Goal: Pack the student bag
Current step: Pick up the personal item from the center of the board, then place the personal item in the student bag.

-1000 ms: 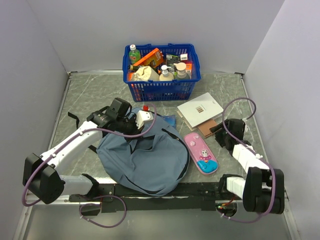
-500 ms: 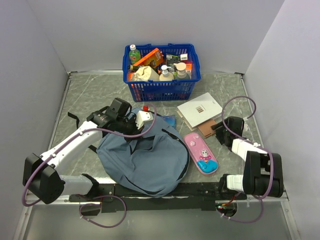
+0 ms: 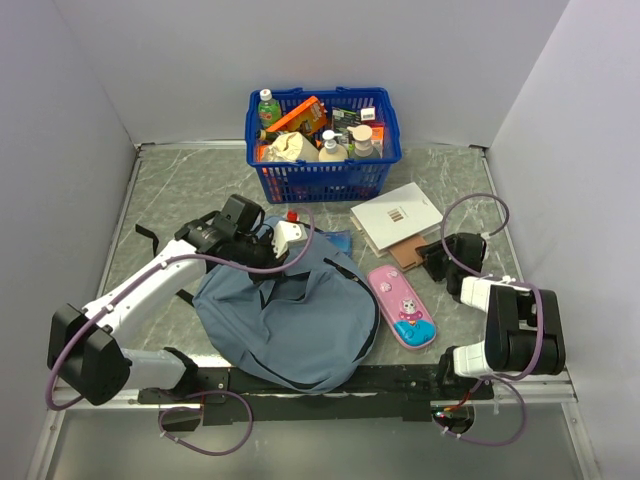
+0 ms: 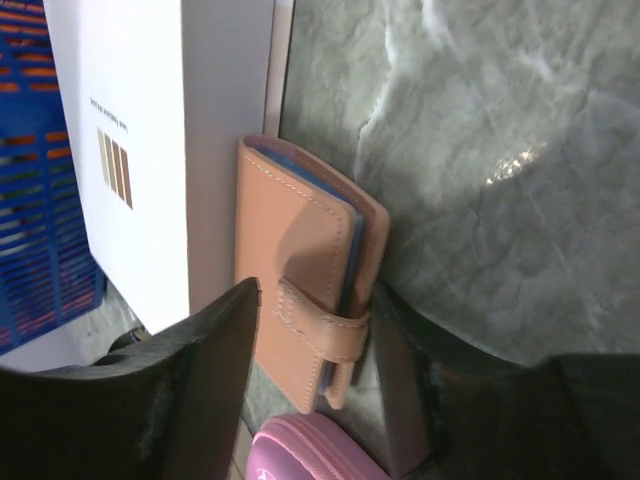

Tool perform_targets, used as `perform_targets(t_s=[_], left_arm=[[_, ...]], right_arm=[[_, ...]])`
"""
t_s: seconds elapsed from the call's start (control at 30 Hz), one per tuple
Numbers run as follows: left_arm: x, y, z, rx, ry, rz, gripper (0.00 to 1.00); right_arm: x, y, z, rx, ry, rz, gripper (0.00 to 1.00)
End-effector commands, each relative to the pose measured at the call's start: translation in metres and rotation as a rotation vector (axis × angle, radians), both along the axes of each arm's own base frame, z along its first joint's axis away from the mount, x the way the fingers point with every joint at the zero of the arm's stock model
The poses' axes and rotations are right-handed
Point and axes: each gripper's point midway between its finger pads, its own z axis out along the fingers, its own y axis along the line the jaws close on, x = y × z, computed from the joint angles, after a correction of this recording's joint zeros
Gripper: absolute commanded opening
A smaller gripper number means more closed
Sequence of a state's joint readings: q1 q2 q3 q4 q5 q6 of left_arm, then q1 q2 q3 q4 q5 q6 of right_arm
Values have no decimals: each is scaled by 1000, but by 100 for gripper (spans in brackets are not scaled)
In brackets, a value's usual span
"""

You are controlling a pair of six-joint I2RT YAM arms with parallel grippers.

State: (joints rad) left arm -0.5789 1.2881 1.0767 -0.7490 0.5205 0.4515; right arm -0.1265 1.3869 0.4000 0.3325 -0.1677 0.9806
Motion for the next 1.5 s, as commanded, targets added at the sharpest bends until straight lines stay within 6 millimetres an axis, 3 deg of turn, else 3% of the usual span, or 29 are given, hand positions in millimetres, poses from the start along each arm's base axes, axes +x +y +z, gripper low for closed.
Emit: perform_targets(t_s=[0.0, 0.17, 0.3, 0.67, 0.77, 0.9, 0.97, 1.03, 1.07, 1.13, 1.17, 1.23, 1.27, 1.33, 1.47], left_arm=[[3, -12, 23, -68, -32, -43, 1], [3, -13, 20, -66, -24, -46, 1], [5, -15, 19, -67, -17, -43, 1], [2, -14, 21, -69, -14, -47, 1], [2, -14, 23, -72, -18, -49, 1], [1, -14, 24, -75, -17, -49, 1], [2, -15, 25, -77, -19, -48, 1], [4, -15, 25, -77, -22, -39, 1], [4, -14, 24, -76, -22, -34, 1], [6, -15, 24, -78, -28, -26, 1], [7, -15, 24, -80, -31, -22, 1], [8, -16, 25, -84, -34, -20, 1], [9, -17, 24, -86, -35, -19, 1], [10, -18, 24, -92, -34, -12, 1], [13, -20, 25, -99, -29, 4, 1]], right_arm=[[13, 9, 25, 13, -146, 38, 49], [17, 12, 48, -21, -243, 57, 45], [23, 15, 52, -23, -250, 75, 45], [34, 26, 28, -5, -143, 105, 43], [37, 31, 31, -19, -139, 124, 36], [38, 31, 45, -50, -170, 129, 20], [33, 30, 46, -74, -150, 133, 7], [27, 28, 59, -94, -169, 126, 0], [17, 28, 54, -93, -139, 130, 0], [6, 32, 72, -97, -177, 146, 0], [-6, 33, 67, -102, -146, 158, 0], [-20, 39, 90, -102, -211, 185, 0], [-33, 42, 85, -93, -189, 202, 0], [-49, 64, 111, -66, -280, 283, 0], [-88, 99, 129, 35, -342, 409, 0]])
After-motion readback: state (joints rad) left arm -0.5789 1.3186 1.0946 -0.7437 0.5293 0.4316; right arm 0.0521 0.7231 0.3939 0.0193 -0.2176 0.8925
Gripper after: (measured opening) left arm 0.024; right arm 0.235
